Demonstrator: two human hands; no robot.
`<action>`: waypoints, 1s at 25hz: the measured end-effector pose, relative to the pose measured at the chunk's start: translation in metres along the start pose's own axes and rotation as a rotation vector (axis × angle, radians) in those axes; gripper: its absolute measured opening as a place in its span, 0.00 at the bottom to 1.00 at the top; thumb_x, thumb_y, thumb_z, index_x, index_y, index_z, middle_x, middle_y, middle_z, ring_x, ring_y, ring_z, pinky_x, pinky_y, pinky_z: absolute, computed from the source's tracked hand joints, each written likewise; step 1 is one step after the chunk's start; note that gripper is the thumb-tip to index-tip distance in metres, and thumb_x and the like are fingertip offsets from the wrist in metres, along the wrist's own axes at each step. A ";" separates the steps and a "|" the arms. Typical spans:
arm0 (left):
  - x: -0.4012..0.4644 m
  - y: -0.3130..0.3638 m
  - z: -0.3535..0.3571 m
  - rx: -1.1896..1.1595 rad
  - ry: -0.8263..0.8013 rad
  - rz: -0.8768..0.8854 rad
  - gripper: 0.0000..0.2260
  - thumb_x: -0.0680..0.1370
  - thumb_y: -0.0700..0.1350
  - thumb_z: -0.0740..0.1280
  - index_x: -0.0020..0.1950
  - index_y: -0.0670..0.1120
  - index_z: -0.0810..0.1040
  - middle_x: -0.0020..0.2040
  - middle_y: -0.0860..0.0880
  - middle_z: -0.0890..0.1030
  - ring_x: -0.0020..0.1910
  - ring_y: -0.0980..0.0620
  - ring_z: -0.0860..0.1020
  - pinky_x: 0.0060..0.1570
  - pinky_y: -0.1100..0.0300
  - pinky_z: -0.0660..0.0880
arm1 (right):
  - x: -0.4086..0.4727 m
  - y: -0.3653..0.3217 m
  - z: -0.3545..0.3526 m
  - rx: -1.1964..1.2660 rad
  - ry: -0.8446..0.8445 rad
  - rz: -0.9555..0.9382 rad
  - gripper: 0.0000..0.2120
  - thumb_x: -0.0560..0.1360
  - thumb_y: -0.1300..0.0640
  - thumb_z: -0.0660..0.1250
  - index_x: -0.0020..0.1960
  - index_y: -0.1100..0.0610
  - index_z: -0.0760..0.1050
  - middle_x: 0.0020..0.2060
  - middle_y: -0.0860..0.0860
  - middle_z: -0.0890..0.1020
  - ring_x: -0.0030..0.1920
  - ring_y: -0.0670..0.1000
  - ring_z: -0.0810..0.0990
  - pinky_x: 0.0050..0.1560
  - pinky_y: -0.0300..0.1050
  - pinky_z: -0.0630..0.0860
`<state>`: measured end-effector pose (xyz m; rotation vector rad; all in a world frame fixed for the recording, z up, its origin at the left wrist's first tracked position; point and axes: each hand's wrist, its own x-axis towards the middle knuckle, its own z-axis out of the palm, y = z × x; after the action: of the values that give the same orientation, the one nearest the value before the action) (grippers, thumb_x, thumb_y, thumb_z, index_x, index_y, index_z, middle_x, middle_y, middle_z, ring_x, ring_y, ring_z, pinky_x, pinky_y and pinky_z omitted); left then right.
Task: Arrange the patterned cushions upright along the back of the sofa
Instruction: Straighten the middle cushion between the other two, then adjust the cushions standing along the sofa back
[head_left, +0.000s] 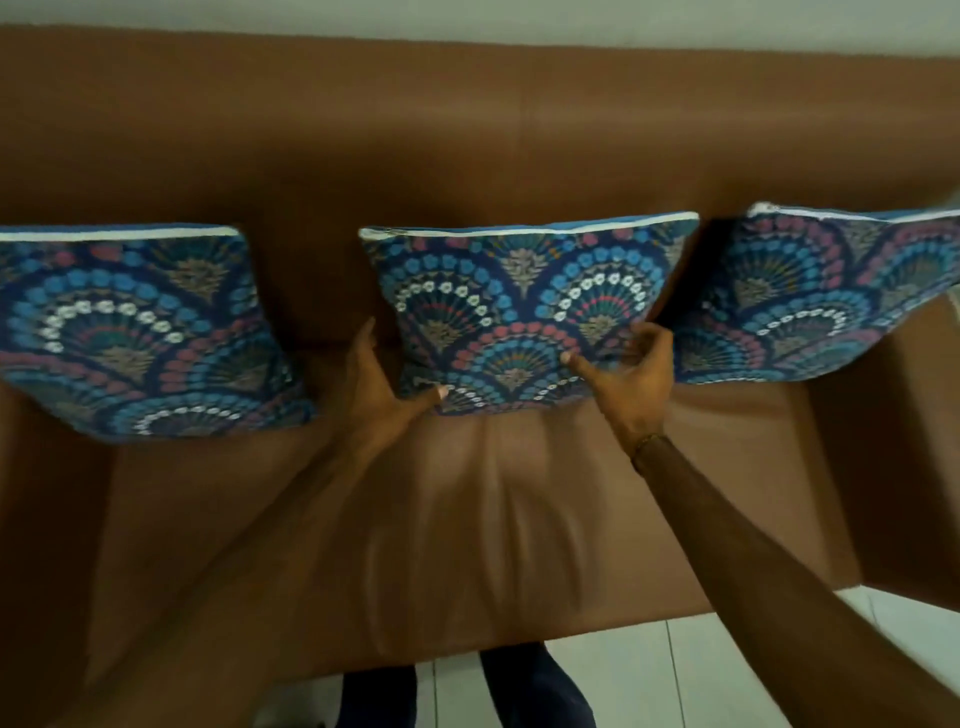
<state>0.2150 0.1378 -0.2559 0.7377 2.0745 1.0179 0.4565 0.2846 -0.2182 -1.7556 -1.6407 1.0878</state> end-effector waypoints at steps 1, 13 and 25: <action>0.011 0.009 0.015 -0.003 -0.040 0.017 0.60 0.64 0.48 0.87 0.86 0.44 0.52 0.83 0.42 0.64 0.80 0.44 0.66 0.77 0.51 0.66 | 0.023 0.007 -0.012 0.040 -0.055 0.079 0.48 0.60 0.45 0.87 0.72 0.55 0.67 0.67 0.56 0.77 0.66 0.57 0.77 0.66 0.59 0.78; 0.037 -0.002 0.065 -0.092 0.071 0.122 0.56 0.71 0.42 0.84 0.86 0.43 0.47 0.80 0.50 0.65 0.78 0.54 0.66 0.73 0.70 0.66 | 0.073 0.051 0.009 0.236 -0.289 0.118 0.52 0.62 0.66 0.87 0.75 0.48 0.61 0.58 0.38 0.77 0.55 0.34 0.77 0.51 0.28 0.79; -0.051 0.053 0.139 0.116 0.156 0.214 0.34 0.73 0.47 0.79 0.75 0.43 0.68 0.71 0.37 0.72 0.69 0.41 0.75 0.67 0.40 0.75 | 0.066 0.043 -0.087 0.058 -0.145 0.055 0.54 0.62 0.46 0.87 0.80 0.52 0.62 0.75 0.51 0.72 0.72 0.51 0.73 0.73 0.53 0.75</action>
<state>0.3636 0.1884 -0.2569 0.9842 2.2392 1.1094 0.5489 0.3564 -0.2182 -1.7295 -1.6358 1.3027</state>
